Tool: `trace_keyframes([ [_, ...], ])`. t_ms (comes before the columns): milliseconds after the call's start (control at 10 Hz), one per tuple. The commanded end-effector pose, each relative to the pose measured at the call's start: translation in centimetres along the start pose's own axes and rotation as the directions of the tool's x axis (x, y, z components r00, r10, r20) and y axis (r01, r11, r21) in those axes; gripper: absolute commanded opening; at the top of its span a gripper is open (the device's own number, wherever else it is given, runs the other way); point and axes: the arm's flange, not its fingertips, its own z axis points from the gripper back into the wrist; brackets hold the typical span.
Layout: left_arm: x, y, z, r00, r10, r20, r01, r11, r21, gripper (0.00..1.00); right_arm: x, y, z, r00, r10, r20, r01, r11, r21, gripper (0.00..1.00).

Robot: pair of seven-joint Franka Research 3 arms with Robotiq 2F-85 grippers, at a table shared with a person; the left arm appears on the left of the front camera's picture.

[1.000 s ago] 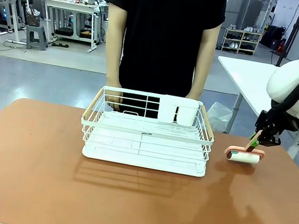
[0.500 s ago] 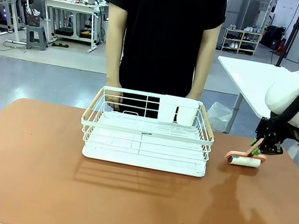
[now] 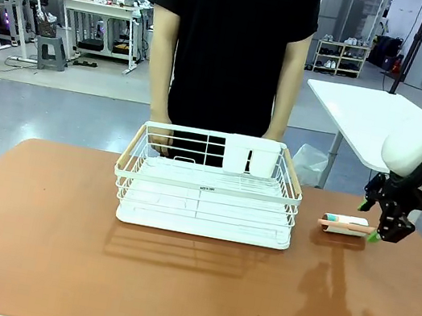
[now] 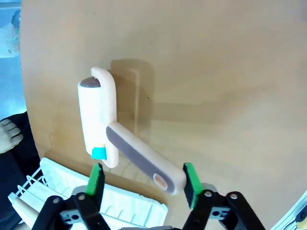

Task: Clean the table.
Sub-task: Place the Lint Roller down when the Dish drying rack is positioned in the middle of the table.

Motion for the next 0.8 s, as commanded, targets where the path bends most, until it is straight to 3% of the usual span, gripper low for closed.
trace_keyframes([
  [0,-0.1,0.0,0.4,1.0,-0.023,-0.003,0.023,1.0,-0.016,1.0,-1.3,-1.1,1.1,0.999,-0.022,0.044,0.023,0.999,-0.025,0.99],
  [500,-0.1,0.0,0.4,1.0,-0.023,-0.003,0.023,1.0,-0.016,1.0,-1.2,-1.0,1.5,0.995,-0.074,0.062,0.078,0.994,-0.074,1.0],
  [700,-0.1,0.0,0.4,1.0,-0.023,-0.003,0.023,1.0,-0.016,1.0,-0.4,-1.6,1.0,1.0,-0.011,0.027,0.013,0.998,-0.063,1.0],
])
